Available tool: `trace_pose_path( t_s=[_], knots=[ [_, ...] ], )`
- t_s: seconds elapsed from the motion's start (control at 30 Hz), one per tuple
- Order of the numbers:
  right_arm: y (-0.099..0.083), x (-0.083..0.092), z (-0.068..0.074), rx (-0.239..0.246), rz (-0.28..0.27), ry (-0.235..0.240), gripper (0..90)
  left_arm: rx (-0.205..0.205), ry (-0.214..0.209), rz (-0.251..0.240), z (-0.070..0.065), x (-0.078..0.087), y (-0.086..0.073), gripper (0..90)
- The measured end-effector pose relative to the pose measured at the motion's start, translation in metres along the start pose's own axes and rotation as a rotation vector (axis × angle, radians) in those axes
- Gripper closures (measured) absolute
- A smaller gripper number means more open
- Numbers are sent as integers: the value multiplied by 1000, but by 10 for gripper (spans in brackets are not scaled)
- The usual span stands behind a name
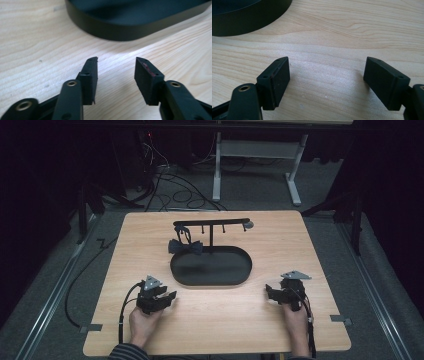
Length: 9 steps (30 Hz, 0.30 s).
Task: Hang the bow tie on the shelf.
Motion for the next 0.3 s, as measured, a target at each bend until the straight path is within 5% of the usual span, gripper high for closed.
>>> trace_pose_path(
  t_s=[0.2, 0.3],
  knots=[
    [0, 0, 0, -1, 0, 0, 223, -39, 73, -22, -5, -4, -2, 462],
    [0, 0, 0, 0, 0, 0, 223, -35, 70, -22, -5, -4, -2, 442]
  ],
)
Point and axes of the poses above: each handheld gripper's, and its own axes: x roughly backward along the jaws, y roughly out of its top, z roughly to its left, the point moved 4 cm from there along -x, roughly forward along the jaws, and after that the axes turned 14 degrees about z, right-handed, at the moved point
